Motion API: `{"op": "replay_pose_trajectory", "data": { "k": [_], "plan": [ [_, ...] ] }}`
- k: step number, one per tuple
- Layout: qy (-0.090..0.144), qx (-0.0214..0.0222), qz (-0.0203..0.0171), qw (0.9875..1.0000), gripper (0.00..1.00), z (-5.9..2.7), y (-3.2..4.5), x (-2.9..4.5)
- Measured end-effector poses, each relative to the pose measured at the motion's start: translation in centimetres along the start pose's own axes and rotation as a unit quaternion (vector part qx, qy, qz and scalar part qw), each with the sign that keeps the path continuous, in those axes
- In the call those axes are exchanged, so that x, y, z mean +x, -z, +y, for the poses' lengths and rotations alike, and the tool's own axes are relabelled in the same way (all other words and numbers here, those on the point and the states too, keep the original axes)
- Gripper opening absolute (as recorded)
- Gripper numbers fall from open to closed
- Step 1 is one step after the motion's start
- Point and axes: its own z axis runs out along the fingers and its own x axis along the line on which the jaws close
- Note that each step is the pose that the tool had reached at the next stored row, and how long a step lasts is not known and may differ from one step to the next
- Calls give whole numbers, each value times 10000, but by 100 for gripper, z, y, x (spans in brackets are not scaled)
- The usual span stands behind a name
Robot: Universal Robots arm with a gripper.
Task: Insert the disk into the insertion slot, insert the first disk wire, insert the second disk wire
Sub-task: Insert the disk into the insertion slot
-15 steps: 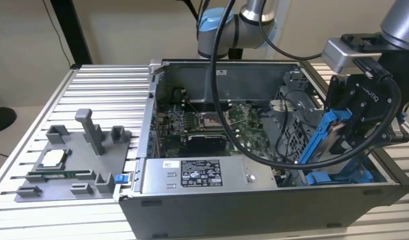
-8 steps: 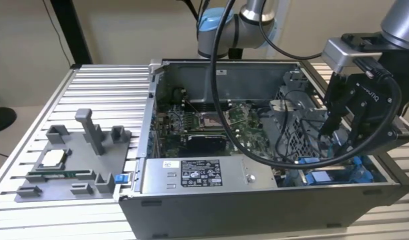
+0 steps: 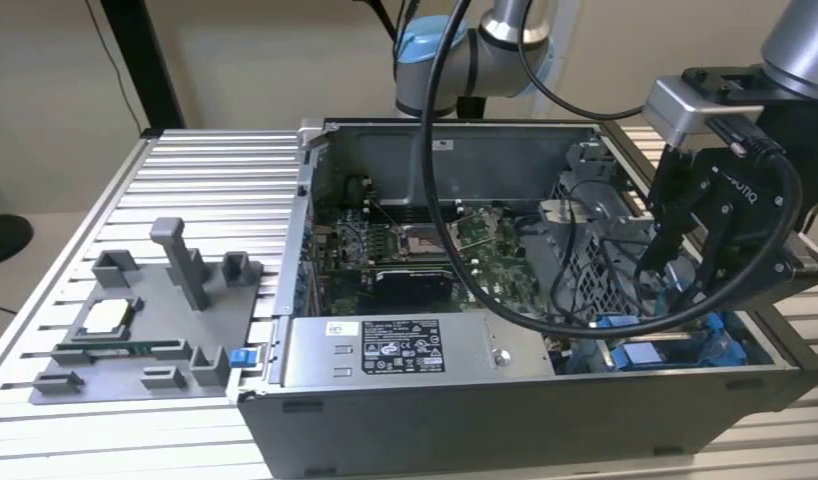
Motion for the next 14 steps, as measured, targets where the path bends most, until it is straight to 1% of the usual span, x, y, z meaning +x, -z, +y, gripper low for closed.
{"op": "replay_pose_trajectory", "data": {
  "k": [3, 6, 8, 11, 14],
  "plan": [
    [0, 0, 0, 10000, 100, 0, 9, 0],
    [0, 0, 1, 10000, 100, 2, 46, -1],
    [0, 0, 0, 10000, 100, 3, 83, -2],
    [0, 0, 0, 10000, 100, 7, 161, -3],
    [0, 0, 0, 10000, 100, 8, 189, -3]
  ]
}}
